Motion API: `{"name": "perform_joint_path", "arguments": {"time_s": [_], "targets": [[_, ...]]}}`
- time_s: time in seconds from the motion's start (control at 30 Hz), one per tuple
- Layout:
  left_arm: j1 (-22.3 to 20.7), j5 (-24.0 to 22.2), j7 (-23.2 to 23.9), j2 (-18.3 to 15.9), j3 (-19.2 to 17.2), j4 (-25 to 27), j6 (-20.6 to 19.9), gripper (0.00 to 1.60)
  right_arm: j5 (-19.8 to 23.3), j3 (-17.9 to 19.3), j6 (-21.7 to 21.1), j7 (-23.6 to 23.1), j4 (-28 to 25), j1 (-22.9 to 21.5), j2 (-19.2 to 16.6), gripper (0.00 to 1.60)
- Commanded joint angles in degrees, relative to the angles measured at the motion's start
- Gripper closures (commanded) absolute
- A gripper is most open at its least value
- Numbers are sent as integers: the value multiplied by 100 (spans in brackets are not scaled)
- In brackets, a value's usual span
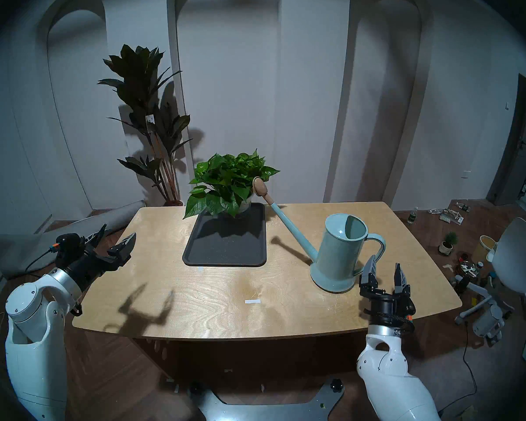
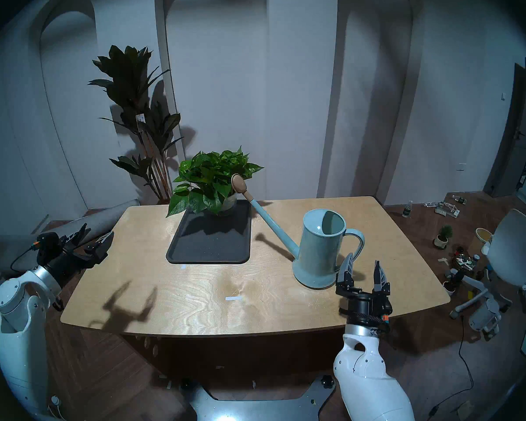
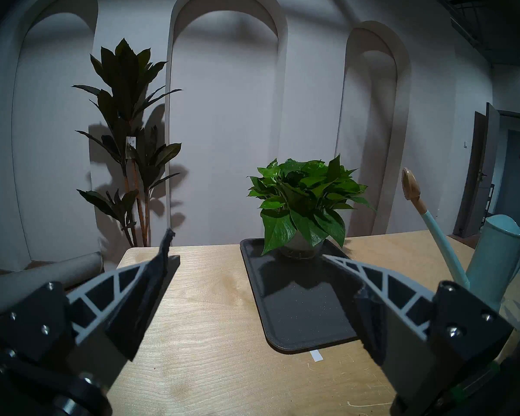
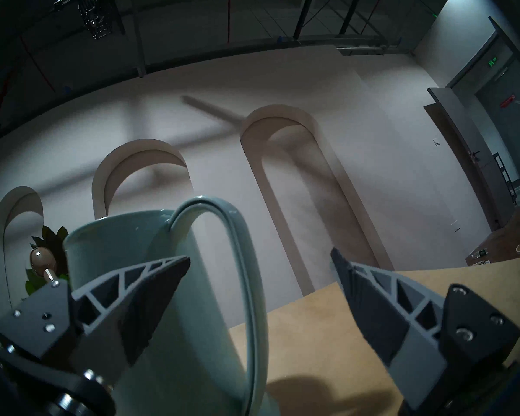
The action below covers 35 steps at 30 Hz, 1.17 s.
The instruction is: Pick up the watering can and pour water into the potted plant, then put the can down
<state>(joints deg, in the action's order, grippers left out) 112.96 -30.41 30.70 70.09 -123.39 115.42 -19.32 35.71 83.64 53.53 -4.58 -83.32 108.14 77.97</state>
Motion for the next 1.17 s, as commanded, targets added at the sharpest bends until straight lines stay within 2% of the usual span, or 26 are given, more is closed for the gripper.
{"name": "perform_joint_path", "arguments": {"time_s": [0.0,0.13,0.47,0.57,0.6,0.77,1.0,1.03,1.13], "targets": [[-24,-9,13,-11,-2,69,16,0,-258,-410,147,-282,-348,666,99,0],[-27,-8,13,-13,0,56,15,0,-424,-572,147,-385,-602,935,17,0],[-30,-5,12,-16,3,29,14,0,-858,-289,147,-541,-1412,1688,-326,0],[-31,-5,12,-16,3,24,13,0,-933,-36,147,-529,-1620,1886,-429,0],[-32,-4,12,-16,3,19,13,0,-960,181,147,-502,-1792,2044,-482,0],[-34,-4,13,-17,4,11,14,0,-999,807,147,-425,-2132,2261,-599,0],[-37,-4,14,-19,4,6,15,0,-936,1579,147,-131,-2677,2398,-765,0],[-38,-4,14,-19,4,6,16,0,-906,1553,147,-76,-2656,2358,-794,0],[-40,-5,17,-20,5,14,18,0,-863,1892,147,140,-2899,2438,-845,0]]}}
